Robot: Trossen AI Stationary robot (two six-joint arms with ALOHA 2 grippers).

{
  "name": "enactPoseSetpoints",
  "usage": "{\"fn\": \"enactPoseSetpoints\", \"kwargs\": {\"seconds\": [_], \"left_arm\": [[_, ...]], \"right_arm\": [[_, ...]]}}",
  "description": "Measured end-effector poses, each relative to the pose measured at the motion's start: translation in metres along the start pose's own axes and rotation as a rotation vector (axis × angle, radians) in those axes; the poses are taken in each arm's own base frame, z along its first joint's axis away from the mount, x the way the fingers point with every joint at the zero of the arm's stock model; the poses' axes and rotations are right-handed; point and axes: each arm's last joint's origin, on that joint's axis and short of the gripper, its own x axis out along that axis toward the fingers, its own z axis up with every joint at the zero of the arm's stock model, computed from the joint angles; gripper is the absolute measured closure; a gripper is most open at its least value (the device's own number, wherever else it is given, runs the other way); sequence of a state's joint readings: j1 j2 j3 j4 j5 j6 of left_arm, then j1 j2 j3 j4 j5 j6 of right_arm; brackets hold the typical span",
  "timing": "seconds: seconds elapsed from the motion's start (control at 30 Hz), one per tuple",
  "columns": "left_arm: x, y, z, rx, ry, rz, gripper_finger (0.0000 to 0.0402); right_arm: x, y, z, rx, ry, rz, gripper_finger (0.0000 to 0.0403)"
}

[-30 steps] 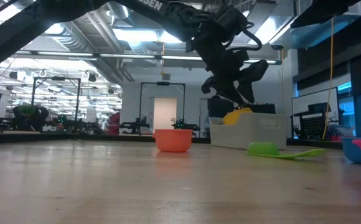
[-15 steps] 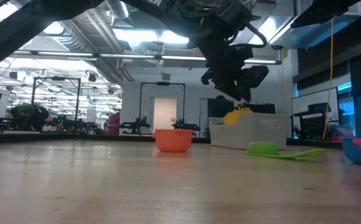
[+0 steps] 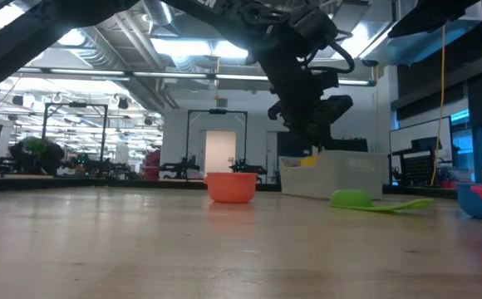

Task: Nest measuring cups in basket
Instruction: Stack the yellow measuring cup on top of the light blue measuring cup into the gray bin, then stack the violet measuring cup on top of the yellow measuring cup into the gray bin

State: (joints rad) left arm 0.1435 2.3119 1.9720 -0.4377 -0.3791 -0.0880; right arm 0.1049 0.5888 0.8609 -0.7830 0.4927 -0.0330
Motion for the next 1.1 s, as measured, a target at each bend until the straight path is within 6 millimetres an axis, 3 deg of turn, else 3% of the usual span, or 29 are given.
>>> {"fn": "enactPoseSetpoints", "kwargs": {"seconds": [0.27,0.37,0.53,0.7,0.8,1.1], "left_arm": [[-0.003,-0.007,0.000,0.072,-0.007,-0.024,0.0264],[-0.019,-0.008,0.008,0.092,-0.027,-0.034,0.0264],[-0.074,-0.013,0.032,0.120,-0.076,-0.129,0.0264],[-0.136,-0.019,0.037,0.168,-0.056,-0.196,0.0264],[-0.173,-0.023,0.037,0.169,-0.043,-0.227,0.0264],[-0.266,-0.038,0.009,0.134,0.121,-0.321,0.0264]], "right_arm": [[0.000,0.000,0.000,0.000,0.000,0.000,0.0219],[0.000,0.000,0.000,0.001,0.001,0.000,0.0219],[0.000,0.000,-0.001,-0.002,0.007,0.000,0.0219],[0.000,0.001,-0.001,-0.003,0.007,0.020,0.0219],[0.000,0.001,-0.001,-0.004,0.010,0.036,0.0219],[0.000,0.001,-0.002,-0.008,0.017,0.045,0.0219]]}}
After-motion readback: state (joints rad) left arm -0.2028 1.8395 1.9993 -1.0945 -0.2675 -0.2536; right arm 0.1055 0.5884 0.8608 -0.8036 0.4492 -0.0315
